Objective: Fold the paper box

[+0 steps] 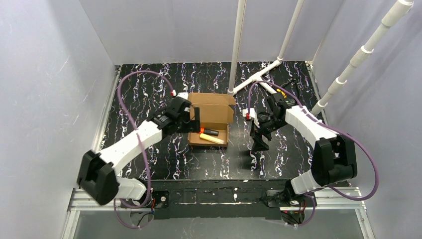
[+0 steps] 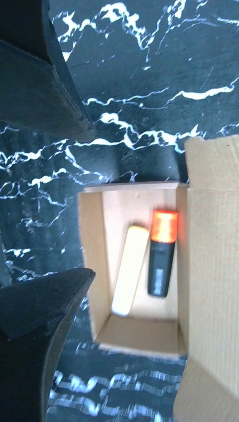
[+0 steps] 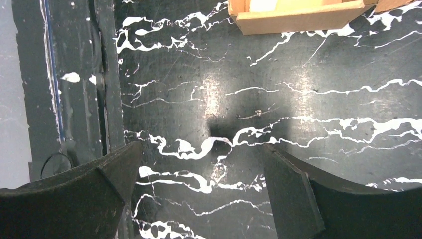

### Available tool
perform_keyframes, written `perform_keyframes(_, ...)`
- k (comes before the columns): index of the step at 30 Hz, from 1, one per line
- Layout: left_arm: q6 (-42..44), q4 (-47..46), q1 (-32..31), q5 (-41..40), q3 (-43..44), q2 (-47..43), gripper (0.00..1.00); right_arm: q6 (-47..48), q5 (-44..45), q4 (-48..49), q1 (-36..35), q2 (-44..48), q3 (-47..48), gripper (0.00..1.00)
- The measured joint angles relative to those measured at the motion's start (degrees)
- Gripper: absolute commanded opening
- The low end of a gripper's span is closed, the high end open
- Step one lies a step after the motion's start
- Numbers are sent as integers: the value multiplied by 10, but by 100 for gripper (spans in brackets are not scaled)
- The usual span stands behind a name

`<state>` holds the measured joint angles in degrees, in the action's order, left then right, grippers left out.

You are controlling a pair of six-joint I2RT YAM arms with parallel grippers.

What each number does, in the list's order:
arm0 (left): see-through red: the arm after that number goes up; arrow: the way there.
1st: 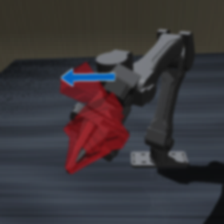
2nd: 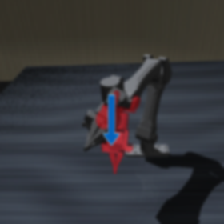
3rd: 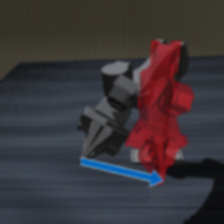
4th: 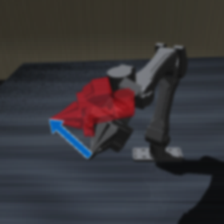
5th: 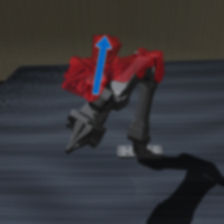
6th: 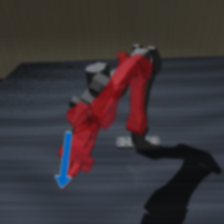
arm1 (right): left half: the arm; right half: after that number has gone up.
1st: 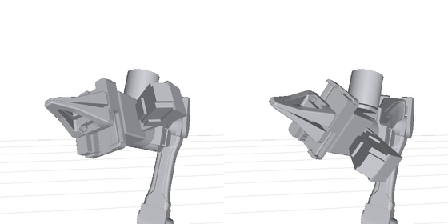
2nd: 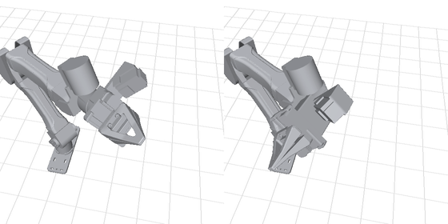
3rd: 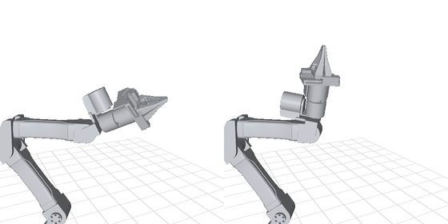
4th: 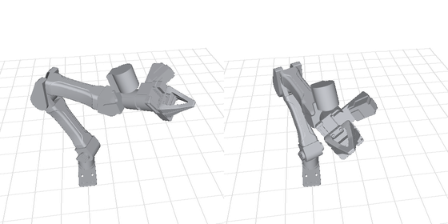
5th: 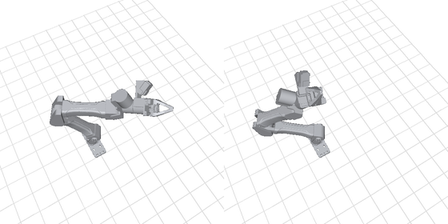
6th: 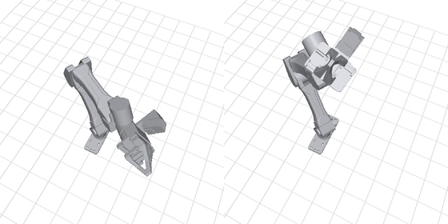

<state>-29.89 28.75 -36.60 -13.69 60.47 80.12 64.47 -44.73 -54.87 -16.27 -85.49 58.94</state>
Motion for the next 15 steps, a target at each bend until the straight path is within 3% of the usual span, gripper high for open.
perform_keyframes(7,-18,-66,61,124,-150,-185,98,4,40,-33,2,51,19,99)
perform_keyframes(15,-47,-106,96,213,-247,-300,98,-12,43,-33,29,75,19,98)
